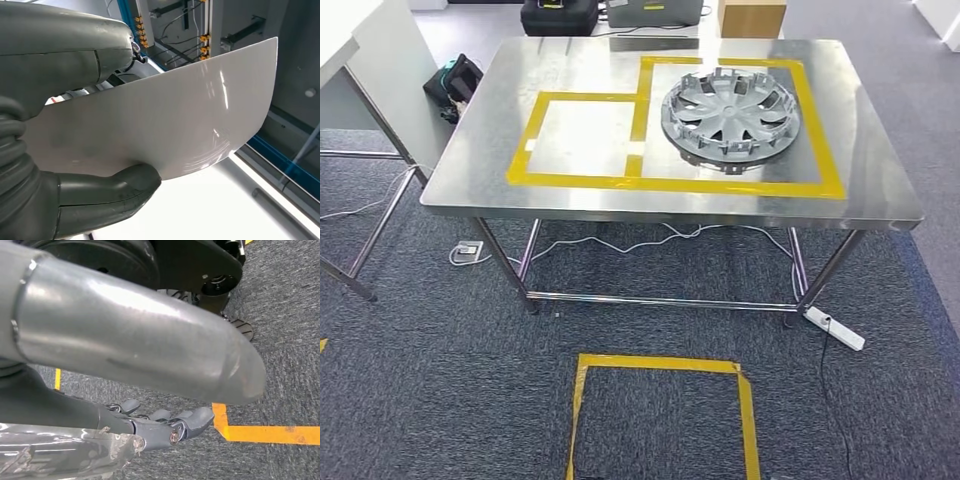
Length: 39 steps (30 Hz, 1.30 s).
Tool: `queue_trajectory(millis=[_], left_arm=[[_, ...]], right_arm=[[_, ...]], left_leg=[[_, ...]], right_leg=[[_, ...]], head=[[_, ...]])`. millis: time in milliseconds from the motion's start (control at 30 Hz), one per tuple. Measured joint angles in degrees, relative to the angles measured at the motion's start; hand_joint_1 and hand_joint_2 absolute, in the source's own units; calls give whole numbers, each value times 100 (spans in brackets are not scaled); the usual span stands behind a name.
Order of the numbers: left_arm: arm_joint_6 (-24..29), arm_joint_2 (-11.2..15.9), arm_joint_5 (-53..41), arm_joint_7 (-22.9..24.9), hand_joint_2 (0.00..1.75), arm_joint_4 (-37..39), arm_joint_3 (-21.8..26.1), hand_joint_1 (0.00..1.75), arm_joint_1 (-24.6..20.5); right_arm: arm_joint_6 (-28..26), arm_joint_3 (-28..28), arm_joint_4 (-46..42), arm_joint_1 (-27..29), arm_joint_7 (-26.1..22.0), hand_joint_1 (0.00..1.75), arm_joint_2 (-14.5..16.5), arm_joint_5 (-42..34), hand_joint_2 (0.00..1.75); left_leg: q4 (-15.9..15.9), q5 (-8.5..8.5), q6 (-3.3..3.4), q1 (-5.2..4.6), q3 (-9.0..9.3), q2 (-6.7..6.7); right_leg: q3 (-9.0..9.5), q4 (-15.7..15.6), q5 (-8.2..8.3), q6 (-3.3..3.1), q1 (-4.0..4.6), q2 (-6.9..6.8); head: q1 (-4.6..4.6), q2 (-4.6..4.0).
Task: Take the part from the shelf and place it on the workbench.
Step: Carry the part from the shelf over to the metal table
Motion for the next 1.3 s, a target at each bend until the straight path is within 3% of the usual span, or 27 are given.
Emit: queue_trajectory(millis=[67, 100, 167, 267, 333, 400, 433, 467, 500, 567, 633, 700, 800, 833, 900, 933, 967, 1000, 1033, 1100, 1133, 1200, 1300], left_arm=[[-1, 1, 0, -1, 175, 2, 2, 175, -2], [-2, 1, 0, -1, 175, 3, 2, 175, -8], [-4, -1, 2, -1, 175, 8, 3, 175, -6], [-7, -2, 5, 0, 175, 11, 12, 175, 12], [-7, -1, 2, 0, 175, 11, 15, 175, 12], [-12, -2, -4, 0, 175, 11, 15, 175, 12], [-16, -3, -9, 0, 175, 11, 17, 175, 13], [-20, -4, -16, 0, 175, 11, 20, 175, 14], [-24, -5, -31, 0, 175, 11, 23, 175, 14], [-24, -6, -56, 0, 175, 11, 28, 175, 13], [-24, -9, -67, 0, 175, 11, 30, 175, 12], [-25, -14, -83, 0, 175, 11, 29, 175, 12], [-25, -17, -114, 0, 175, 11, 28, 175, 10], [-23, -16, -120, 0, 175, 11, 28, 175, 9], [-23, -17, -124, 0, 175, 11, 28, 175, 11], [-23, -17, -125, 0, 175, 12, 28, 175, 15], [-24, -18, -125, 0, 175, 13, 28, 175, 18], [-24, -18, -125, 0, 175, 13, 28, 175, 18], [-24, -17, -125, 0, 175, 13, 28, 175, 18], [-24, -17, -125, 0, 175, 15, 28, 175, 15], [-24, -17, -125, 0, 175, 16, 28, 175, 13], [-24, -21, -123, 0, 175, 20, 29, 175, 16], [-24, -25, -123, 0, 175, 21, 32, 175, 20]], right_arm=[[3, 0, -1, 3, 0, 0, -5, 3, 0], [5, 0, -2, -1, 1, 0, -11, 5, 0], [5, 0, -3, -7, 1, 0, -22, 8, 0], [7, 0, -2, -6, 4, 0, -22, 9, 0], [8, 0, -2, -14, 3, 0, -22, 9, 0], [11, 0, -2, -12, 4, 0, -21, 9, 0], [12, 0, -2, -5, 6, 0, -20, 9, 0], [13, 0, -2, 3, 7, 0, -20, 9, 0], [12, 0, -2, 8, 8, 0, -20, 10, 0], [12, 0, -2, 8, 9, 0, -22, 10, 0], [12, 0, -2, -3, 8, 0, -25, 9, 0], [12, 0, -2, -9, 8, 0, -25, 10, 0], [10, 0, -2, -1, 7, 0, -24, 13, 0], [9, 0, -2, -5, 5, 0, -24, 13, 0], [10, 0, -2, -14, 3, 0, -24, 12, 0], [10, 0, -2, -16, 3, 0, -24, 11, 0], [11, 0, -2, -12, 3, 0, -24, 11, 0], [12, 0, -2, -7, 4, 0, -23, 12, 0], [12, 0, -2, -3, 4, 0, -23, 13, 0], [12, 0, -3, -3, 4, 0, -25, 13, 0], [11, 0, -3, -8, 4, 0, -27, 13, 0], [10, 0, -4, -16, 2, 0, -31, 13, 0], [9, 0, -4, -15, -1, 0, -31, 17, 0]], left_leg=[[-689, 448, -57, 41, 289, 26], [-996, 551, -49, 54, 425, 37], [-1253, 529, 24, 56, 531, 46], [-1277, 474, 187, 48, 555, 29], [-1284, 449, 262, 43, 596, 28], [-1283, 409, 319, 13, 634, 30], [-1282, 386, 342, -9, 659, 26], [-1282, 360, 358, -31, 692, 18], [-1282, 329, 366, -51, 737, 7], [-1284, 258, 366, -80, 841, -10], [-1282, 195, 334, -105, 903, -16], [-1296, 169, 284, -107, 915, -19], [-1175, 69, 184, -94, 878, -8], [-946, -45, 147, -91, 767, -3], [-226, -331, 89, -71, 357, 2], [91, -404, 67, -57, 145, 2], [247, -368, 49, -44, 7, 3], [196, -214, 33, -31, -30, 3], [-57, 31, 16, -18, 41, 6], [-784, 466, -32, 13, 324, 28], [-1049, 549, -16, 22, 435, 32], [-1239, 499, 67, 18, 513, 27], [-1256, 463, 222, 21, 547, 14]], right_leg=[[60, 10, -64, 75, -19, 12], [68, 24, -100, 119, -13, 18], [54, 21, -146, 188, 19, 20], [64, 55, -217, 245, 12, 6], [-150, 519, -453, 270, 13, 2], [-610, 1338, -768, 268, 22, 2], [-813, 1644, -825, 255, 24, 2], [-925, 1749, -766, 232, 30, 2], [-917, 1610, -584, 194, 44, 4], [-652, 874, -92, 90, 94, 10], [-385, 304, 137, 23, 137, 7], [-314, 195, 117, 13, 158, 6], [-241, 94, 121, -26, 120, 9], [-202, 58, 118, -44, 99, 6], [-155, 39, 88, -74, 88, 2], [-135, 39, 68, -78, 83, 1], [-108, 39, 43, -74, 77, 2], [-70, 39, 16, -61, 66, 5], [-24, 39, -17, -40, 48, 9], [45, 56, -98, 34, 38, 24], [47, 65, -137, 72, 48, 29], [37, 63, -190, 130, 74, 31], [27, 152, -278, 195, 59, 20]], head=[[-11, 0], [-29, 0], [-49, 0], [-35, 1], [-12, 1], [6, 0], [8, 0], [8, 0], [8, 0], [7, 0], [4, 0], [3, 0], [-13, 1], [-22, 1], [-38, 0], [-35, 0], [-37, 0], [-35, 0], [-35, 0], [-50, 0], [-63, 1], [-67, 1], [-28, 0]])
